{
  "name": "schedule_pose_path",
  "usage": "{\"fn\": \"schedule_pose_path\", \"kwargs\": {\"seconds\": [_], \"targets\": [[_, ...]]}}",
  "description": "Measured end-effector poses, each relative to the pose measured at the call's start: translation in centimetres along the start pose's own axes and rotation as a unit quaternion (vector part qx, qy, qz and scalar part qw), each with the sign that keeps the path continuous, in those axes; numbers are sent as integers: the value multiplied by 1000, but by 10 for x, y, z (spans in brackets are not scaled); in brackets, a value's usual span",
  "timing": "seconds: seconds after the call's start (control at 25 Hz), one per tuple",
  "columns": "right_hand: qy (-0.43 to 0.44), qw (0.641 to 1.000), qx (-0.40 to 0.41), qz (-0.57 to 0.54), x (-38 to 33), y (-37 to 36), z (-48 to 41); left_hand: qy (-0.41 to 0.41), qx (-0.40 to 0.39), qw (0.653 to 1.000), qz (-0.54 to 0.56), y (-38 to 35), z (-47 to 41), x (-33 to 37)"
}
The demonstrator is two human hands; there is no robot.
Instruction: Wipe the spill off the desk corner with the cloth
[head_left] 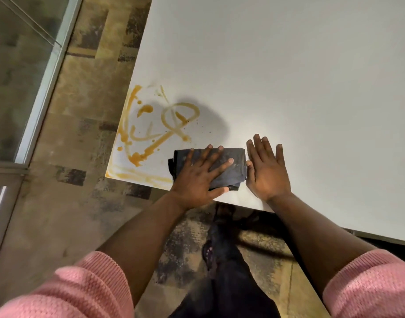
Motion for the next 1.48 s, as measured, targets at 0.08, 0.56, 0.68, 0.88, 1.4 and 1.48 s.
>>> {"fn": "schedule_pose_path", "kwargs": {"seconds": [0.08, 0.56, 0.68, 0.88, 1.4, 1.48], "targets": [[11, 1000, -3, 1, -2, 1, 0, 24, 20, 999, 9, -9, 21, 12], [71, 997, -19, 7, -27, -9, -1, 271, 57, 960, 25, -24, 45, 14], [67, 997, -19, 17, -26, -12, -1, 339, 79, 937, 14, -17, 34, -17], [80, 997, -22, 11, -29, -10, -3, 402, 84, 912, 6, -13, 34, -32], [182, 981, -71, 7, -112, -19, -23, 576, 138, 794, 138, -28, 53, -14], [214, 973, -82, 9, -133, -22, -24, 591, 150, 782, 128, -25, 60, -48]]}}
Point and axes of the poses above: each hand's wrist, its own z-axis away from the middle knuckle, its own y-axis out of the back of the hand, x = y × z, the point moved 3 cm from there along -z, towards the middle knuckle, and after that the axes turned 8 degrees about y, right-handed, at the moved point
